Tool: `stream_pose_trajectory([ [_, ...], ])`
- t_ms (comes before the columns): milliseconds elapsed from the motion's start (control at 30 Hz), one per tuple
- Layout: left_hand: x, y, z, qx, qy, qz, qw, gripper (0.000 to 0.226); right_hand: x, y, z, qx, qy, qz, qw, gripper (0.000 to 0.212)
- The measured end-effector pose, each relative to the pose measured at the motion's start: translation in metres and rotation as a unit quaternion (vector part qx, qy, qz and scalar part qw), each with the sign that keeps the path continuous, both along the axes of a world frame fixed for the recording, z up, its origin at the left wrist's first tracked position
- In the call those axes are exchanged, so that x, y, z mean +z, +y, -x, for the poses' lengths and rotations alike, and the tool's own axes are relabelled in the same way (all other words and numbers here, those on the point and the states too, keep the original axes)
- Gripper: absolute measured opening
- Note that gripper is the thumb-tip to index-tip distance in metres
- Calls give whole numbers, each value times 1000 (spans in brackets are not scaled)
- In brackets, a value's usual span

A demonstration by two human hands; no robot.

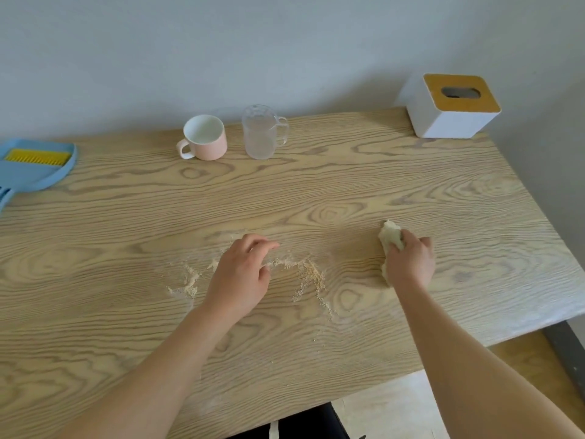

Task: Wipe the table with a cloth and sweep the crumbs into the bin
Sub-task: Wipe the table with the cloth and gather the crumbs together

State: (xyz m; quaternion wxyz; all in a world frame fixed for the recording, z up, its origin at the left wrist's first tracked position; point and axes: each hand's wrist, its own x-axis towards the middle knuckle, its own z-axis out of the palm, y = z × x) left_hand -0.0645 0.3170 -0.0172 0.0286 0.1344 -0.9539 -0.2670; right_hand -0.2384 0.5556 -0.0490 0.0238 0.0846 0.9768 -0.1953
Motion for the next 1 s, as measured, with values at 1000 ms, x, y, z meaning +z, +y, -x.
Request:
stream_pose_trajectory([
  [1000, -5, 45, 21, -102, 14, -14, 995, 42, 9, 62, -98, -118, -13, 20, 993, 34],
])
